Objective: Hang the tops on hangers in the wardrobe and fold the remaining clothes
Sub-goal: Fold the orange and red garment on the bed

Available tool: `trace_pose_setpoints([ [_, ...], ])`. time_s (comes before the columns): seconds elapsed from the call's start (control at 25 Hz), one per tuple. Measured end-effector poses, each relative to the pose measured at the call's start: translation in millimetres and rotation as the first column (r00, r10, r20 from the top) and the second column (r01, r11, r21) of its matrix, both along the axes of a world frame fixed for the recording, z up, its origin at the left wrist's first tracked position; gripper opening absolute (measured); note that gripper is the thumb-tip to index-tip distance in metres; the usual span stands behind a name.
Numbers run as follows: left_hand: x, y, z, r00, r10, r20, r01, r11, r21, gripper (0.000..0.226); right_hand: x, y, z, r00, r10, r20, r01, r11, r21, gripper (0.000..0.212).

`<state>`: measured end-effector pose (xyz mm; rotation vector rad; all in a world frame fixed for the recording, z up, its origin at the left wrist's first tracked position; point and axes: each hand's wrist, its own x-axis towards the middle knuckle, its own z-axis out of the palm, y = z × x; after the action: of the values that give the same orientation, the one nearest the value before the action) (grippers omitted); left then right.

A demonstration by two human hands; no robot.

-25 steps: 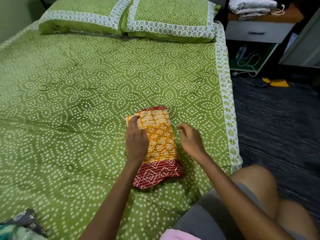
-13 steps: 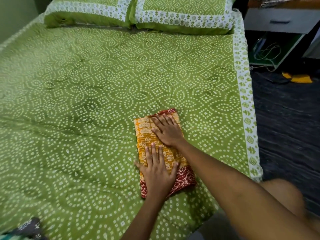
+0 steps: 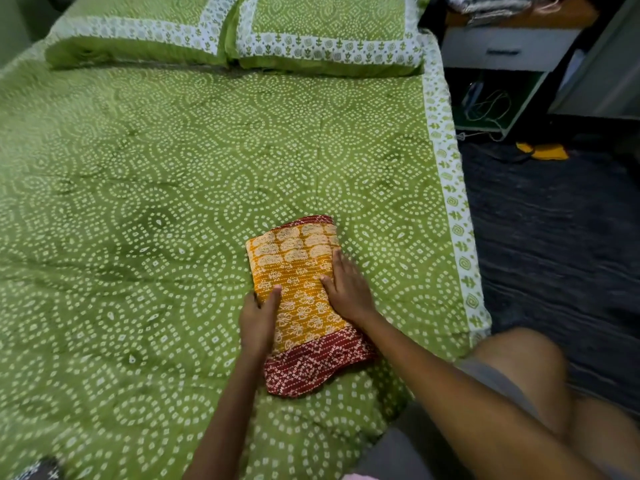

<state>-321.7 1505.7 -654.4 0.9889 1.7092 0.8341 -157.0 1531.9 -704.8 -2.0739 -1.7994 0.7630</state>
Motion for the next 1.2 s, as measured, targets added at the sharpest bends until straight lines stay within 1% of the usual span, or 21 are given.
trace_pose_setpoints([
  [0.08, -4.6, 24.1, 7.1, 0.998, -0.059, 0.019, 0.06, 0.995, -0.075, 0.07, -1.7, -20.5, 8.7, 0.982, -0.093, -0.162, 0.094, 0.996, -0.001, 0.069],
  [0.16, -3.0, 35.6, 10.3, 0.992, -0.122, -0.021, 0.119, 0.987, -0.103, 0.071, 0.5, -17.7, 15.9, 0.88, -0.26, -0.397, 0.247, 0.965, -0.084, 0.072],
  [0.2, -1.9, 36.7, 11.4, 0.992, -0.127, 0.018, 0.129, 0.986, -0.107, 0.07, 4.3, -11.4, 21.2, 0.815, -0.322, -0.482, 0.285, 0.947, -0.15, 0.073],
  [0.28, -2.7, 34.5, 13.2, 0.974, -0.109, 0.2, 0.131, 0.986, -0.101, 0.068, 13.1, -0.5, 31.7, 0.72, -0.378, -0.582, 0.252, 0.924, -0.288, 0.08],
  [0.36, -6.8, 33.9, 9.8, 0.914, -0.053, 0.401, 0.125, 0.98, -0.154, 0.061, 16.0, 2.7, 40.1, 0.69, -0.383, -0.614, 0.163, 0.909, -0.383, 0.089],
  [0.44, -6.1, 35.8, 14.9, 0.882, -0.113, 0.458, 0.233, 0.949, -0.213, 0.057, 25.8, -1.8, 42.3, 0.633, -0.415, -0.654, 0.114, 0.885, -0.451, 0.086],
  [0.52, 1.6, 39.2, 26.7, 0.901, -0.297, 0.316, 0.38, 0.893, -0.242, 0.057, 44.0, -8.8, 43.5, 0.494, -0.496, -0.714, 0.033, 0.831, -0.555, 0.076],
  [0.56, 9.0, 37.4, 35.6, 0.912, -0.374, 0.168, 0.403, 0.894, -0.196, 0.055, 55.9, -11.2, 40.0, 0.44, -0.531, -0.724, -0.012, 0.803, -0.596, 0.07],
  [0.6, 17.6, 32.4, 47.6, 0.939, -0.341, -0.043, 0.337, 0.938, -0.081, 0.051, 65.8, -14.9, 41.7, 0.405, -0.552, -0.728, -0.044, 0.784, -0.619, 0.062],
  [0.64, 27.4, 22.6, 61.5, 0.954, -0.196, -0.227, 0.227, 0.967, 0.116, 0.041, 71.9, -18.5, 40.4, 0.378, -0.584, -0.718, -0.047, 0.763, -0.645, 0.052],
  [0.68, 42.7, 4.2, 78.2, 0.969, -0.091, -0.23, 0.154, 0.948, 0.277, 0.028, 73.3, -23.0, 38.4, 0.344, -0.613, -0.711, -0.042, 0.747, -0.664, 0.043],
  [0.72, 60.2, -19.3, 88.1, 0.98, -0.147, -0.137, 0.182, 0.937, 0.297, 0.024, 72.1, -27.2, 41.1, 0.31, -0.634, -0.709, -0.047, 0.734, -0.677, 0.033],
  [0.76, 78.4, -48.1, 94.1, 0.958, -0.286, -0.011, 0.283, 0.941, 0.186, 0.031, 68.2, -31.2, 47.0, 0.281, -0.653, -0.703, -0.048, 0.722, -0.69, 0.021],
  [0.8, 95.0, -74.6, 93.0, 0.913, -0.391, 0.118, 0.394, 0.919, -0.002, 0.034, 63.8, -33.8, 49.8, 0.241, -0.667, -0.705, -0.05, 0.716, -0.696, 0.009],
  [0.84, 107.4, -95.0, 84.9, 0.88, -0.419, 0.222, 0.458, 0.873, -0.166, 0.032, 60.7, -35.5, 53.6, 0.213, -0.675, -0.706, -0.056, 0.713, -0.699, 0.001],
  [0.88, 117.6, -107.4, 74.7, 0.876, -0.386, 0.288, 0.461, 0.845, -0.269, 0.031, 59.9, -36.9, 58.4, 0.191, -0.682, -0.706, -0.069, 0.708, -0.702, 0.004],
  [0.92, 125.8, -114.9, 65.6, 0.877, -0.316, 0.36, 0.433, 0.847, -0.31, 0.035, 61.6, -39.5, 64.6, 0.18, -0.685, -0.706, -0.083, 0.704, -0.705, 0.006],
  [0.96, 132.6, -118.2, 55.9, 0.852, -0.217, 0.477, 0.398, 0.861, -0.317, 0.041, 64.7, -42.3, 67.0, 0.16, -0.689, -0.707, -0.1, 0.701, -0.706, 0.006],
  [1.04, 147.6, -121.8, 45.2, 0.673, 0.037, 0.739, 0.262, 0.922, -0.285, 0.049, 72.2, -51.5, 74.1, 0.137, -0.711, -0.69, -0.089, 0.684, -0.724, 0.006],
  [1.12, 157.8, -120.9, 42.5, 0.468, 0.257, 0.846, 0.044, 0.949, -0.313, 0.054, 75.5, -62.1, 74.9, 0.042, -0.728, -0.684, -0.077, 0.68, -0.729, 0.007],
  [1.2, 161.1, -111.8, 36.5, 0.252, 0.429, 0.868, -0.142, 0.903, -0.405, 0.056, 72.4, -76.6, 66.5, -0.117, -0.699, -0.705, -0.03, 0.712, -0.701, 0.009],
])
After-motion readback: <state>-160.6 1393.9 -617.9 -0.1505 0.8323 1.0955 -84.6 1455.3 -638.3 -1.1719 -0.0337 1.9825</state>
